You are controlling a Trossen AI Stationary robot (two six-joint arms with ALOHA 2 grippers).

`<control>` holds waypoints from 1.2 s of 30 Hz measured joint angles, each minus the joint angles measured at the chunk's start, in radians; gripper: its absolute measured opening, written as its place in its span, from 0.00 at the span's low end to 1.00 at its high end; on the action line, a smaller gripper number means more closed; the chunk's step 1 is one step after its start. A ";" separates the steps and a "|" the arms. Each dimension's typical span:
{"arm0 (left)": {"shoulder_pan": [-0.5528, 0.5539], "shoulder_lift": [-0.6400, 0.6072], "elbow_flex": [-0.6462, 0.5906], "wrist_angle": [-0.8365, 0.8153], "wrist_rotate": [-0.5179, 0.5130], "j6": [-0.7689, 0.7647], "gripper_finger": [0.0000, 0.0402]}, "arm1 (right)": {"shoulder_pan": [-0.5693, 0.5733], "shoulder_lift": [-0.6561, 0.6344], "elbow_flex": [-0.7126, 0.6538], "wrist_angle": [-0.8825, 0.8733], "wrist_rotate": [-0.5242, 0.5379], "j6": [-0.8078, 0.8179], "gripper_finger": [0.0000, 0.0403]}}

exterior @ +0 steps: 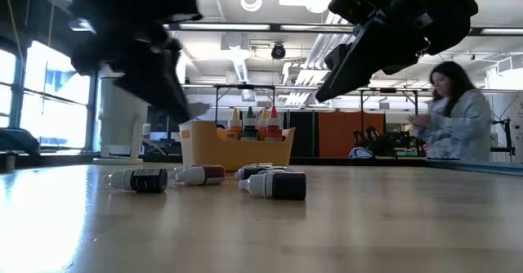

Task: Pick & Place food coloring
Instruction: Put the small dark green food coloring bottle into the yellow bin

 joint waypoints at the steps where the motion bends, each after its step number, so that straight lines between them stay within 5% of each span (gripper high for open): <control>1: 0.028 0.000 0.009 -0.002 -0.019 0.019 0.19 | 0.000 0.000 0.000 0.000 0.000 0.000 0.49; 12: 0.320 -0.002 0.082 -0.003 -0.142 0.197 0.19 | 0.000 0.000 0.000 -0.019 0.000 0.000 0.49; 20: 0.472 0.002 0.086 -0.032 0.014 0.185 0.21 | 0.000 0.000 0.000 -0.029 0.000 0.000 0.49; 29: 0.477 0.006 0.086 -0.024 0.048 0.155 0.36 | 0.000 0.000 0.000 -0.029 0.000 -0.023 0.49; 36: 0.422 0.001 0.113 0.043 0.222 0.108 0.38 | 0.000 0.000 0.000 -0.028 0.000 -0.045 0.49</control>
